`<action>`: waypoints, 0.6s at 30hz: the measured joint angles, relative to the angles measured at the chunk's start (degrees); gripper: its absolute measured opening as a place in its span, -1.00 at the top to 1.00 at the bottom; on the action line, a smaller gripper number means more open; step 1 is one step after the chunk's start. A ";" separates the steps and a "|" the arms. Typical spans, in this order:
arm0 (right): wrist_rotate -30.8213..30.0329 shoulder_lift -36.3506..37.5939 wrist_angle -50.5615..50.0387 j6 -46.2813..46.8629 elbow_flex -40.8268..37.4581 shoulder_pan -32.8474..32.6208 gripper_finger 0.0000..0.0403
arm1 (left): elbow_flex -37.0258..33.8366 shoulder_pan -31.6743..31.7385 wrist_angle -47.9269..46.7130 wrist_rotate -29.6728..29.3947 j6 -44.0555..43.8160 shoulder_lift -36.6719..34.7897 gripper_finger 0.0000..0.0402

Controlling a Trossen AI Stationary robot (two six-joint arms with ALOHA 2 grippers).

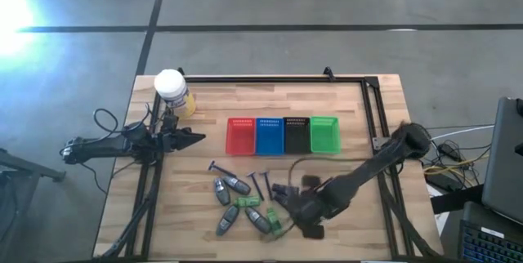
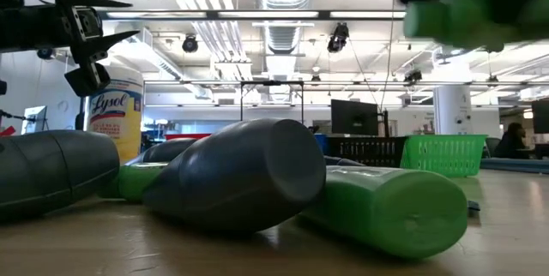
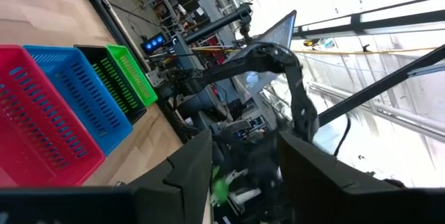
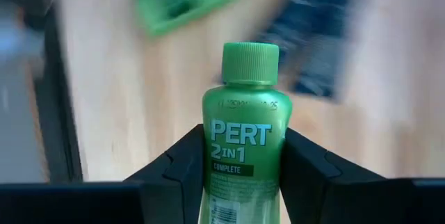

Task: Pick & Place Travel size toiletries
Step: Put the shampoo into the black basket

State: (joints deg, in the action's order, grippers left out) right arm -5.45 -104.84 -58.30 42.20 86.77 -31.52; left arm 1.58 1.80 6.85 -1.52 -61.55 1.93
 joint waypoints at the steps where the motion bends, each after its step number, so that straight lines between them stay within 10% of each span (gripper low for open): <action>1: -2.12 1.88 -0.93 6.46 -1.09 0.55 0.32 | 0.00 -0.01 -0.02 -0.02 0.17 0.00 0.17; 8: -8.71 13.33 -1.31 45.84 -14.69 8.62 0.30 | 0.00 0.00 -0.02 -2.05 0.21 0.00 0.17; 18: -12.74 31.48 -0.86 52.07 -30.72 22.99 0.31 | 0.00 0.00 0.13 -3.49 -0.56 0.00 0.17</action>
State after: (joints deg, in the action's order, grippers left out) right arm -18.20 -73.36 -59.16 94.28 56.06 -8.54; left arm 1.58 1.80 6.98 -5.02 -62.11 1.93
